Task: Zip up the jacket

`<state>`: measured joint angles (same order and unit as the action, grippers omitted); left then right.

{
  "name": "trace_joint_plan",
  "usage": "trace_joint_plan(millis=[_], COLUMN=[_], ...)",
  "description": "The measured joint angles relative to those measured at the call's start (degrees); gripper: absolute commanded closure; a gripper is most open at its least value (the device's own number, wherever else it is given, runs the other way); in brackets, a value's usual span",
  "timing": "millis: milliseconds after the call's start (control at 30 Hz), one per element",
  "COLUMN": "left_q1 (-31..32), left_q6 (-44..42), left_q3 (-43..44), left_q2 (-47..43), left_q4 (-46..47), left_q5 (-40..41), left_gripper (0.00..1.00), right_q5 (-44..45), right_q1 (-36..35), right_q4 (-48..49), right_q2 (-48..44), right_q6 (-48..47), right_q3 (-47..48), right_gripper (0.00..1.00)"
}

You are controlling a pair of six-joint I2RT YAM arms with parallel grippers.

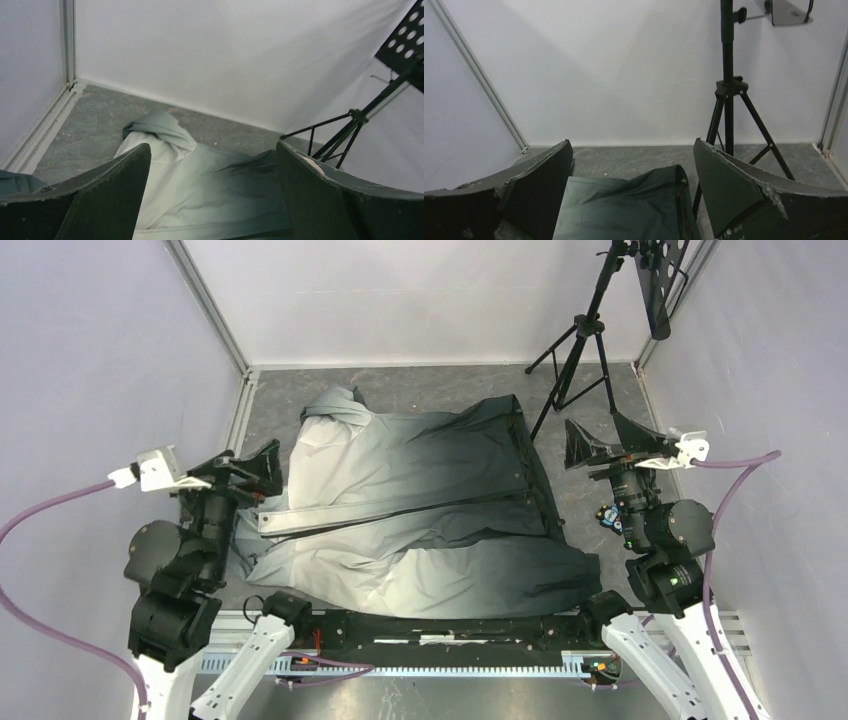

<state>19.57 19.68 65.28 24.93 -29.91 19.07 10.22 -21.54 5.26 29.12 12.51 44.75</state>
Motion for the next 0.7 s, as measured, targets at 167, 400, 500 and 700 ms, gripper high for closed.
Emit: trace_joint_plan(millis=[167,400,500,700], left_q1=[0.0,0.0,0.0,0.0], left_q6=[0.0,1.7,3.7,6.6], left_q3=[-0.1,-6.2,-8.7,-12.6], left_q2=[4.5,7.1,7.5,11.0], left_q4=[-3.2,-4.3,-4.2,-4.3], left_q5=[-2.8,-10.3,-12.7,-18.1], left_gripper=[0.0,0.0,0.0,0.0], right_q5=[0.6,2.8,0.2,-10.3], right_q1=[0.0,0.0,0.0,-0.1], right_q4=[-0.5,-5.7,-5.5,-3.6], right_q2=[0.9,7.8,7.0,7.1], right_q6=[3.0,10.6,11.6,11.2], right_q3=[-3.0,-7.1,-12.2,-16.3], right_gripper=[0.03,0.03,0.03,0.03])
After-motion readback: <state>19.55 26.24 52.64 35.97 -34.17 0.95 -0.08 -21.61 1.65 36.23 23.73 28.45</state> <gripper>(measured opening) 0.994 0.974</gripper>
